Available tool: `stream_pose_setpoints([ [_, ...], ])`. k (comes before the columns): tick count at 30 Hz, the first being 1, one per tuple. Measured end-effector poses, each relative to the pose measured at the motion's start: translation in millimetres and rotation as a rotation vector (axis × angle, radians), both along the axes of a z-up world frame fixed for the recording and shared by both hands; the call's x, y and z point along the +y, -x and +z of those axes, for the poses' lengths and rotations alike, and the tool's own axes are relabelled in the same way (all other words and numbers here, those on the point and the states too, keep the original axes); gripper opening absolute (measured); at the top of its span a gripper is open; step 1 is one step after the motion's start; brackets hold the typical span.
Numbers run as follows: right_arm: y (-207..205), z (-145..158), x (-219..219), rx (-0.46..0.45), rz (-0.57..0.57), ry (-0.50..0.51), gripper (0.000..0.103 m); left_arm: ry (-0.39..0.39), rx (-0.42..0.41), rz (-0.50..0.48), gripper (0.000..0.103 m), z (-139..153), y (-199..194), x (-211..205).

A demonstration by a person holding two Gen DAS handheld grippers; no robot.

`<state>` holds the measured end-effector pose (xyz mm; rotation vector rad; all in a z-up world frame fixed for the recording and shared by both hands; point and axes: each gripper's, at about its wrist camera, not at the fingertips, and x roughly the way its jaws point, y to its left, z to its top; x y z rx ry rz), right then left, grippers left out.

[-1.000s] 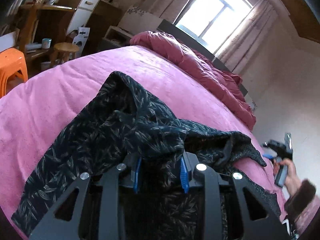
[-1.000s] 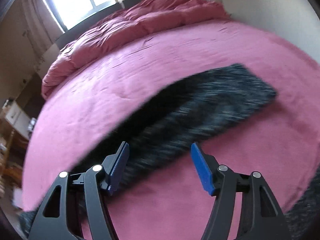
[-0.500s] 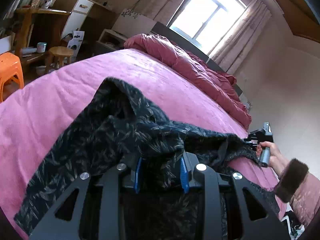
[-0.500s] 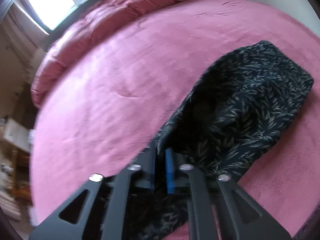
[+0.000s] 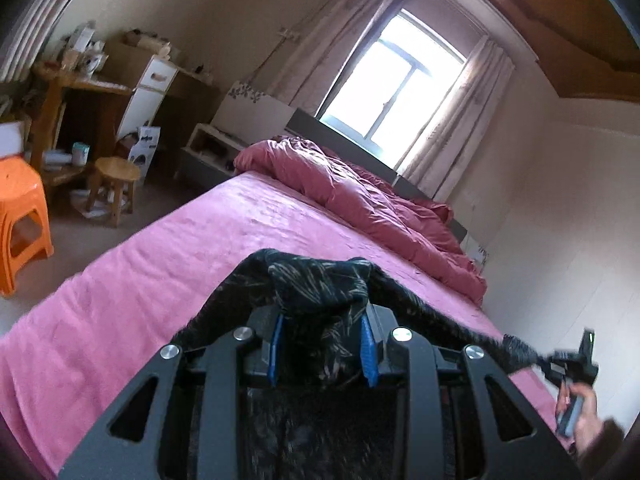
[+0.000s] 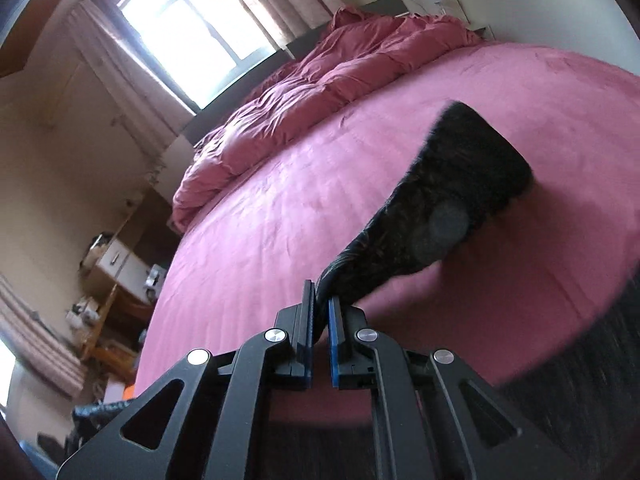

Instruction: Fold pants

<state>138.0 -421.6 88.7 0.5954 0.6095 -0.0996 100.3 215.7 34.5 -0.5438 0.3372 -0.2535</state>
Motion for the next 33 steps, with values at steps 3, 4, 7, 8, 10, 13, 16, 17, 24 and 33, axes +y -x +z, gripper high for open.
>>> stream_pose_setpoints([
  [3,48.8,-17.0,4.9,-0.003,0.016,-0.027,0.005,0.06,0.044,0.014,0.029,-20.9,18.5,9.5],
  [4,61.9,-20.7,3.8,-0.003,0.017,-0.038,0.005,0.071,0.057,0.017,0.029,-27.5,20.9,11.3],
  [7,108.4,-44.3,5.6,-0.007,-0.004,-0.123,0.005,0.08,0.096,0.036,0.029,-46.2,35.8,15.9],
  [8,118.8,-50.2,6.3,-0.006,-0.012,-0.139,0.005,0.075,0.107,0.04,0.029,-53.0,40.8,17.3],
  [10,130.7,-62.4,10.4,0.006,-0.022,-0.138,0.004,0.071,0.137,0.044,0.029,-63.4,45.1,19.8],
  [13,141.0,-83.4,12.0,0.053,-0.05,-0.162,0.004,0.11,0.195,0.026,0.03,-78.8,46.8,22.0],
  [16,145.8,-100.2,8.9,0.094,-0.084,-0.2,0.004,0.15,0.22,0.018,0.034,-87.2,51.9,25.2],
  [17,141.9,-99.3,10.5,0.109,-0.076,-0.19,0.004,0.164,0.23,0.022,0.041,-89.0,53.5,26.2],
  [24,132.5,-89.2,21.1,0.173,-0.117,-0.009,0.05,0.333,0.237,-0.014,0.082,-102.3,68.0,34.8],
  [33,108.2,-64.0,17.7,0.174,-0.153,0.197,0.065,0.208,0.225,-0.017,0.086,-76.3,80.1,4.8],
])
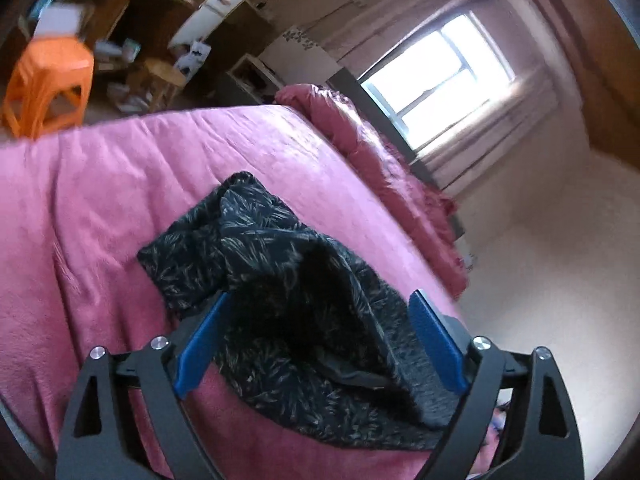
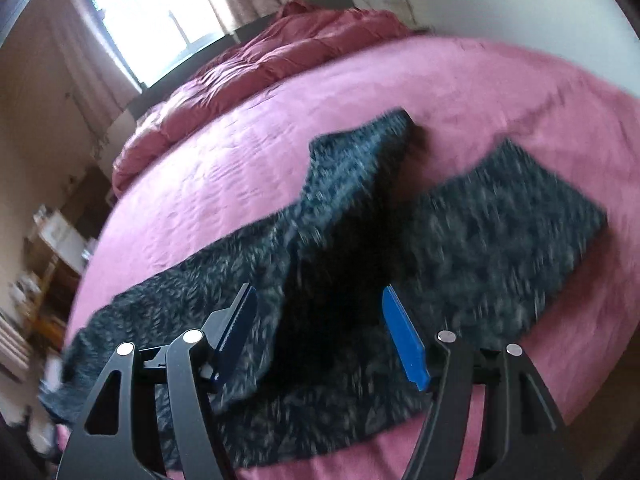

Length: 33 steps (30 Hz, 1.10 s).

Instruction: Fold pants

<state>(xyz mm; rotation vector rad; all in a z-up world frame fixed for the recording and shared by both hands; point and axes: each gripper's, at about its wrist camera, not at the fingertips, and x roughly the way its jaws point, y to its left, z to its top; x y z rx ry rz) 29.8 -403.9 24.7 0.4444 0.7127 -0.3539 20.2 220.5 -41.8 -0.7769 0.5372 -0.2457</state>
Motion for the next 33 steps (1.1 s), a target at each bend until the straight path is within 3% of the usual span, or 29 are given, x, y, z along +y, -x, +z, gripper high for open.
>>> stream_pose_setpoints([
  [2,-25.1,-1.5,5.6,0.071,0.016,0.059,0.065,-0.021,0.051,-0.014,0.084,4.9,-9.8,-6.7],
  [4,-53.6,-9.1,9.9,0.16,0.002,0.134,0.064,-0.026,0.103,0.013,0.075,5.2,-19.1,-5.8],
  [5,-63.0,-13.4,10.0,0.203,-0.008,0.174,0.055,-0.019,0.153,0.027,0.065,1.0,-30.0,-3.6],
  [6,-73.8,-19.6,7.8,0.258,-0.019,0.215,0.044,-0.007,0.183,0.037,0.042,-3.9,-37.1,-0.3],
  [7,-78.5,-23.2,3.8,0.281,-0.022,0.221,0.03,-0.005,0.208,0.046,0.031,-8.3,-41.5,3.1],
  [9,-81.6,-32.6,-13.5,0.313,-0.021,0.152,0.012,0.014,0.25,0.04,0.029,-17.0,-53.5,10.3],
  [11,-70.8,-29.5,-26.9,0.268,-0.009,0.071,0.007,0.049,0.234,0.021,0.02,-14.7,-57.7,16.3],
  [16,-14.3,3.7,-38.7,0.057,0.014,-0.05,0.006,0.028,0.068,-0.024,0.006,18.9,-39.7,24.1],
  [19,-0.2,-11.9,-42.3,0.121,0.014,-0.066,0.006,-0.036,0.075,-0.001,0.006,9.9,-25.7,24.6],
  [22,-1.9,-50.8,-54.1,0.223,-0.001,-0.165,0.006,-0.035,0.189,0.006,0.012,-17.3,-21.6,24.8],
  [23,-0.1,-59.3,-60.5,0.225,-0.019,-0.233,0.006,-0.018,0.213,0.001,0.018,-23.3,-18.9,25.0],
  [24,0.7,-57.6,-63.7,0.204,-0.021,-0.247,0.006,-0.003,0.216,0.002,0.031,-25.6,-15.3,26.5],
  [25,0.3,-56.6,-63.7,0.196,-0.018,-0.239,0.006,0.023,0.207,0.004,0.041,-25.6,-9.4,28.0],
  [27,-1.6,-59.8,-64.7,0.206,-0.015,-0.241,0.006,0.075,0.162,0.009,0.073,-20.1,0.4,30.5],
  [31,4.6,-60.9,-68.7,0.187,-0.017,-0.282,0.006,0.174,0.043,0.002,0.086,-6.0,14.3,29.7],
  [33,7.3,-58.3,-66.3,0.189,-0.016,-0.278,0.006,0.16,0.051,0.006,0.091,-3.7,11.2,23.5],
])
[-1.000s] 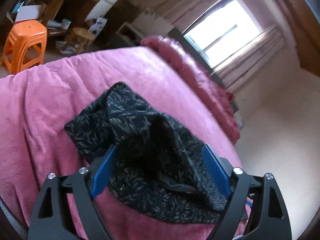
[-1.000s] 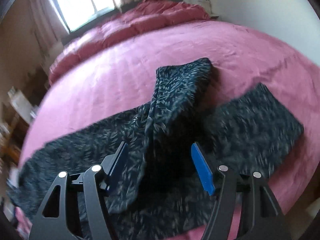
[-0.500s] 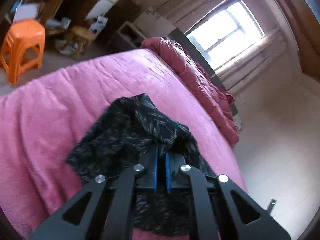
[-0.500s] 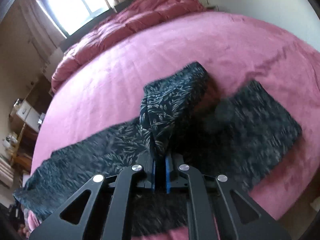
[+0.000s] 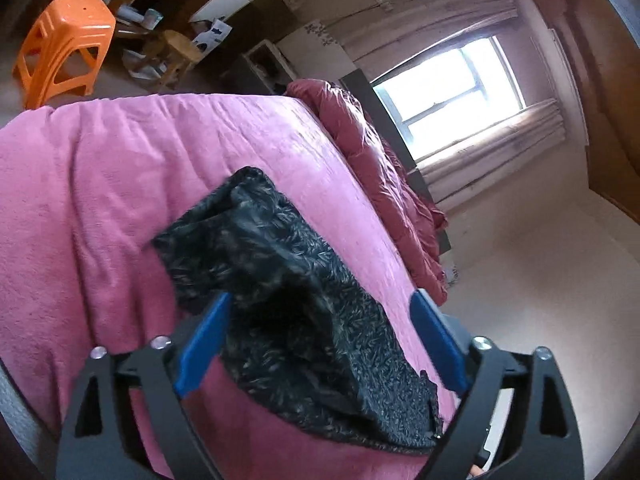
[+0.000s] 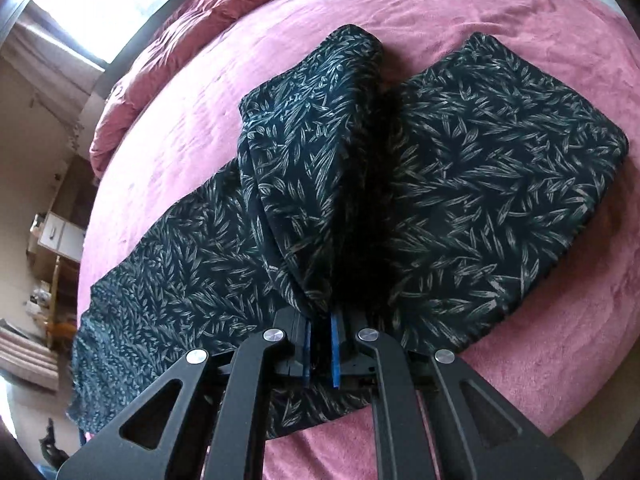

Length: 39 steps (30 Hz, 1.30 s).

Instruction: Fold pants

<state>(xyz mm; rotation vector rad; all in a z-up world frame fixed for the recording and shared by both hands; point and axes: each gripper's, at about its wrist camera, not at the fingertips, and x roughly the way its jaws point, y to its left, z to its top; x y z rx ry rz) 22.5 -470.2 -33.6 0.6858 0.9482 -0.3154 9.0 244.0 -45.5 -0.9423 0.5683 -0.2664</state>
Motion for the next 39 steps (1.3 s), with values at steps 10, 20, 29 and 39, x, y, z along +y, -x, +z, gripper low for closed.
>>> stream_pose_setpoints([
  [10,-3.5,12.2,-7.4,-0.075,-0.023,-0.086,0.006,-0.02,0.162,-0.047,0.011,2.5,-60.8,-12.0],
  [20,1.4,-9.2,-8.5,0.001,0.094,-0.154,0.006,-0.107,0.198,-0.087,0.011,-35.5,-19.9,10.0],
  [29,5.1,-2.3,-2.7,0.006,0.111,-0.123,0.006,-0.273,0.217,-0.035,0.036,-18.3,-14.0,-0.8],
  [39,20.3,57.3,17.7,-0.077,0.048,0.278,0.044,-0.443,0.013,0.212,0.069,48.3,11.2,-8.7],
])
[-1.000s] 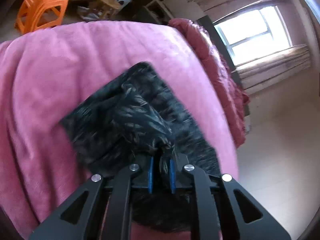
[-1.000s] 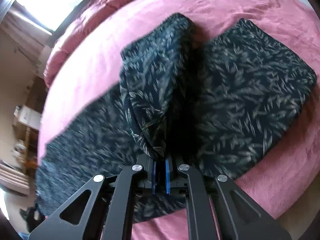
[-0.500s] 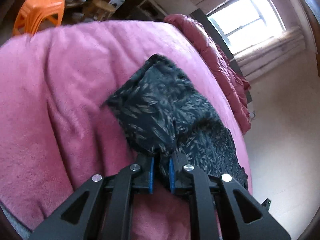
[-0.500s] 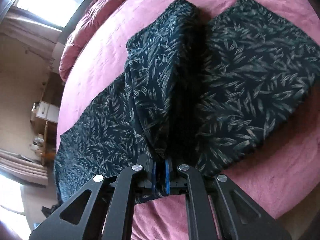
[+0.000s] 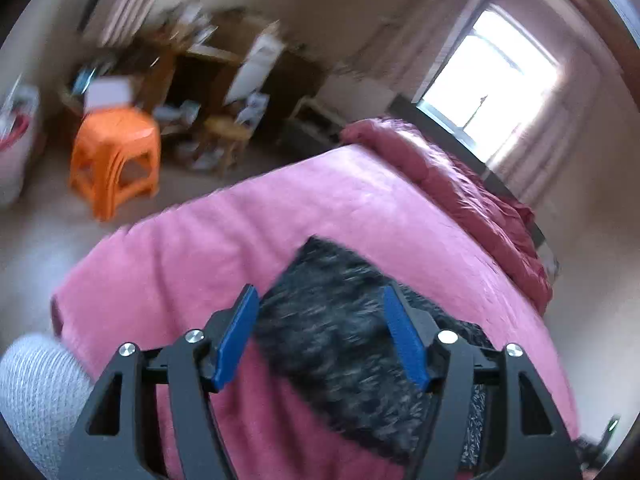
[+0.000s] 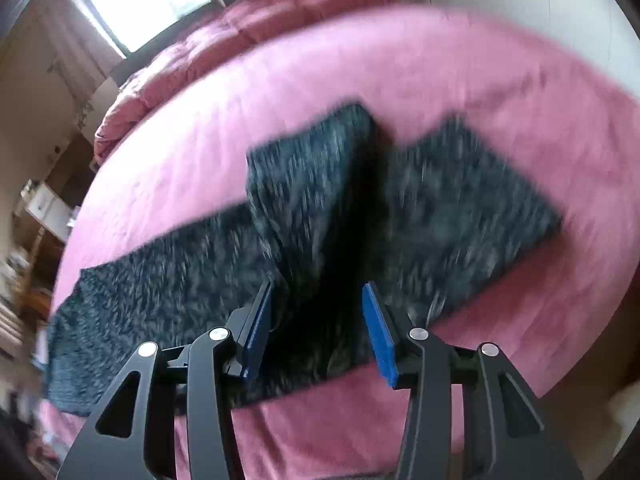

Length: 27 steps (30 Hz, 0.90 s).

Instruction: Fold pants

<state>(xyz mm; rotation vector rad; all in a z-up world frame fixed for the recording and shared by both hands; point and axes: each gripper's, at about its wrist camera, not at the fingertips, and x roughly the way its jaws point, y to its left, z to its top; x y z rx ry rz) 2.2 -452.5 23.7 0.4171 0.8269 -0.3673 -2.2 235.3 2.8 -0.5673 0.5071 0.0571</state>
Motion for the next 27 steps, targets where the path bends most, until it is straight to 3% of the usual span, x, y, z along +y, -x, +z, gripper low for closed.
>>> stream_pose_setpoints([
  [4,-23.1,26.3,9.8,-0.048,-0.007,0.097,0.044,-0.038,-0.003,-0.194,0.073,1.5,-33.8,-48.1],
  [8,-74.5,26.2,27.0,0.004,0.078,0.144,0.044,-0.12,0.065,-0.328,0.073,-17.3,-69.6,-102.2],
  [13,-135.4,-3.9,44.6,0.129,0.082,0.289,0.044,-0.173,0.075,-0.373,0.074,-42.5,-77.1,-121.1],
  [18,-159.3,-39.5,40.5,0.228,0.007,0.353,0.044,-0.151,0.03,-0.403,0.081,-43.5,-75.6,-117.1],
  [19,-160.8,-41.8,36.8,0.235,-0.015,0.356,0.043,-0.158,0.029,-0.404,0.082,-44.9,-76.4,-120.4],
  [21,-157.9,-42.4,25.5,0.228,-0.055,0.325,0.027,-0.173,0.026,-0.411,0.085,-46.8,-73.3,-125.0],
  [22,-156.3,-41.3,21.9,0.226,-0.061,0.316,0.01,-0.178,0.026,-0.415,0.086,-47.3,-74.3,-127.8],
  [25,-139.1,-30.4,5.8,0.18,-0.103,0.291,0.006,-0.169,0.022,-0.418,0.086,-49.6,-74.2,-128.0],
  [27,-110.6,-12.3,-13.5,0.094,-0.159,0.241,0.006,-0.167,0.02,-0.418,0.086,-50.0,-73.6,-128.0],
])
